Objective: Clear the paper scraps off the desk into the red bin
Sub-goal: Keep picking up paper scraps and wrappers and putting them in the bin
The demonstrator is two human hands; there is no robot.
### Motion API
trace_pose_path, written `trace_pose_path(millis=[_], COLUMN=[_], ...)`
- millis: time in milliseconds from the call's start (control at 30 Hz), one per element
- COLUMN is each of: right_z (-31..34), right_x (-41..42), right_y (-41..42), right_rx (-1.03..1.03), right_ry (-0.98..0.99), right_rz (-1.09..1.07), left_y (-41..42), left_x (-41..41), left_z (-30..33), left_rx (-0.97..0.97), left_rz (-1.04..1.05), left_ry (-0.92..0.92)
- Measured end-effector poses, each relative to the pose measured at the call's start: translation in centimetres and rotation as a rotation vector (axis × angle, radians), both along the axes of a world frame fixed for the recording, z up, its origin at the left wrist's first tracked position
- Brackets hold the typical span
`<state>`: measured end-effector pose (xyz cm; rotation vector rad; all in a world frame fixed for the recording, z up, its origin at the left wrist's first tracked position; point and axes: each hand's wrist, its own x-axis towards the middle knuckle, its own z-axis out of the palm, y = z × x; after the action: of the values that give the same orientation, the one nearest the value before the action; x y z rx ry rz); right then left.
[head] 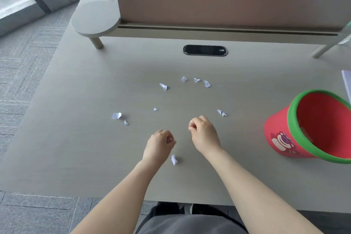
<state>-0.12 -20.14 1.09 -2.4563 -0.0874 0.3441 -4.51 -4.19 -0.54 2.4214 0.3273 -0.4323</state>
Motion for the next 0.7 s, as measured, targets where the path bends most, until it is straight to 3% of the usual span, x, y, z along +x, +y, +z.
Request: trace_pose_path(millis=[233, 433, 700], right_z=[5.3, 10.2, 12.1], right_x=[2.3, 3.2, 1.3], right_y=[-4.3, -11.3, -20.8], right_rx=[0.082, 0.056, -0.051], right_ry=[-0.234, -0.428, -0.428], right_rz=[-0.215, -0.384, -0.603], left_y=[-5.4, -13.4, -23.7], left_x=[5.5, 8.9, 9.4], left_z=[6.8, 12.0, 14.5], left_rx=[-0.151, -0.253, -0.319], left_rz=[-0.052, -0.225, -0.467], left_ry=[-0.239, -0.407, -0.459])
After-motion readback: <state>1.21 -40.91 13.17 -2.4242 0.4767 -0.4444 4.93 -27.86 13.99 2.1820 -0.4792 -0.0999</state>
